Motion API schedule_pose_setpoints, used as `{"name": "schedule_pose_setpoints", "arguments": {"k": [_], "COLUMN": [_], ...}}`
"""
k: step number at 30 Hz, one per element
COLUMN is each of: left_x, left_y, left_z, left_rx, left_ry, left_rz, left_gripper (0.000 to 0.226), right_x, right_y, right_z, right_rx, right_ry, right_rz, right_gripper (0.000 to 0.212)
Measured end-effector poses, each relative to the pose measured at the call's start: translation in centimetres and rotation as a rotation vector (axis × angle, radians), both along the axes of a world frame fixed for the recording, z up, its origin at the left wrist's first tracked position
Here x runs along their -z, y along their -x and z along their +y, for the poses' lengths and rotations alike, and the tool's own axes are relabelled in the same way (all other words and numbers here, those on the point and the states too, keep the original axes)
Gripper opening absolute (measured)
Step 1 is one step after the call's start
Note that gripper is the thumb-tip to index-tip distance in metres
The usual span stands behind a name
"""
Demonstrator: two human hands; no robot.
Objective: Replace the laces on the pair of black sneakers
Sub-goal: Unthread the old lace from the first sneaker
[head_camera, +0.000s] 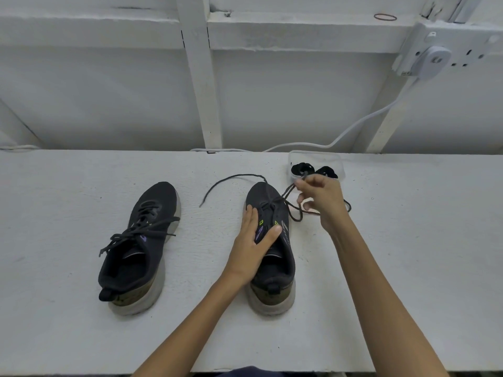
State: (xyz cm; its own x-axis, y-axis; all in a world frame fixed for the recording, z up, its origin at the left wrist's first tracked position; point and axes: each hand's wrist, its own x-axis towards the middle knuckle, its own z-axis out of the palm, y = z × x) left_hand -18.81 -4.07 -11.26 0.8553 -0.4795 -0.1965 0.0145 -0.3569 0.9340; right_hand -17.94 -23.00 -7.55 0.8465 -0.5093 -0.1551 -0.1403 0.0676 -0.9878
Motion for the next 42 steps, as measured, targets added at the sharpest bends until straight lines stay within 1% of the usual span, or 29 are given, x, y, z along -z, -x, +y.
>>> {"name": "schedule_pose_setpoints", "arguments": {"k": [2, 4, 6, 7, 9, 12, 13, 14, 16, 18, 19, 21, 23, 24, 26, 29, 30, 32, 33, 35, 36, 38, 40, 42], "left_x": [0.0, 0.0, 0.0, 0.0, 0.0, 0.1, 0.1, 0.1, 0.1, 0.1, 0.1, 0.1, 0.1, 0.1, 0.1, 0.1, 0.1, 0.0, 0.0, 0.1, 0.1, 0.1, 0.1, 0.0], "left_y": [0.0, 0.1, 0.0, 0.0, 0.0, 0.0, 0.0, 0.0, 0.0, 0.0, 0.0, 0.1, 0.1, 0.1, 0.1, 0.0, 0.0, 0.1, 0.1, 0.1, 0.1, 0.0, 0.0, 0.0], "left_z": [0.0, 0.0, -0.1, -0.1, 0.0, 0.0, -0.1, -0.1, -0.1, -0.1, -0.1, 0.0, 0.0, 0.0, 0.0, 0.0, 0.0, -0.1, -0.1, -0.1, -0.1, -0.1, -0.1, -0.1], "left_rx": [-0.002, -0.006, -0.006, -0.006, -0.008, -0.003, -0.005, -0.008, -0.010, -0.011, -0.013, -0.017, -0.015, -0.014, -0.018, -0.025, -0.023, -0.020, -0.019, -0.016, -0.017, -0.027, -0.034, -0.026], "left_ry": [0.002, 0.002, -0.005, -0.006, -0.008, -0.006, -0.004, -0.002, -0.002, -0.002, 0.000, 0.002, 0.007, 0.008, 0.011, 0.007, 0.004, 0.001, -0.001, -0.003, -0.003, 0.003, 0.010, 0.010], "left_rz": [0.000, -0.006, -0.009, -0.007, -0.005, -0.005, -0.002, -0.001, -0.004, -0.003, -0.002, -0.001, 0.002, 0.004, 0.004, -0.003, -0.005, -0.004, -0.002, -0.004, -0.003, -0.001, -0.007, -0.004], "left_gripper": [0.081, 0.080, 0.080, 0.080, 0.081, 0.080, 0.080, 0.080, 0.080, 0.079, 0.079, 0.080, 0.081, 0.082, 0.082, 0.080, 0.080, 0.083, 0.085, 0.085, 0.084, 0.083, 0.081, 0.082], "right_x": [0.1, 0.8, 1.4, 1.5, 1.2, 0.4, 0.4, 0.5, 1.2, 2.0, 2.2, 2.1, 1.5, 1.3, 1.1, 1.8, 2.0, 2.0, 1.9, 1.5, 1.4, 1.5, 2.3, 2.8], "right_y": [0.2, 0.7, 0.9, 0.9, 0.7, 0.5, 0.5, 0.7, 1.0, 1.2, 1.1, 0.7, 0.4, 0.4, 0.5, 1.0, 1.0, 0.6, 0.4, 0.0, -0.1, 0.2, 0.7, 0.9], "right_z": [0.3, 1.2, 1.9, 2.0, 1.8, 1.1, 1.0, 1.0, 1.6, 2.2, 2.3, 1.9, 1.1, 0.7, 0.8, 1.9, 2.2, 2.1, 1.9, 1.4, 1.4, 2.0, 2.8, 3.0], "right_rx": [-0.043, -0.160, -0.241, -0.230, -0.126, 0.082, 0.099, 0.065, -0.089, -0.176, -0.162, -0.051, 0.093, 0.125, 0.056, -0.150, -0.178, -0.120, -0.047, 0.097, 0.122, 0.043, -0.096, -0.121], "right_ry": [0.018, 0.141, 0.236, 0.245, 0.221, 0.036, -0.012, -0.011, 0.061, 0.125, 0.152, 0.176, 0.111, 0.067, 0.049, 0.111, 0.136, 0.199, 0.223, 0.177, 0.127, 0.089, 0.146, 0.231], "right_rz": [0.028, 0.119, 0.158, 0.145, 0.089, -0.009, -0.009, 0.021, 0.131, 0.164, 0.139, 0.062, 0.000, -0.013, 0.025, 0.141, 0.148, 0.105, 0.073, -0.001, -0.029, -0.013, 0.064, 0.093], "right_gripper": [0.013, 0.014, 0.013, 0.011, 0.009, 0.008, 0.009, 0.010, 0.014, 0.019, 0.018, 0.016, 0.016, 0.016, 0.015, 0.018, 0.016, 0.009, 0.011, 0.016, 0.017, 0.012, 0.011, 0.009]}}
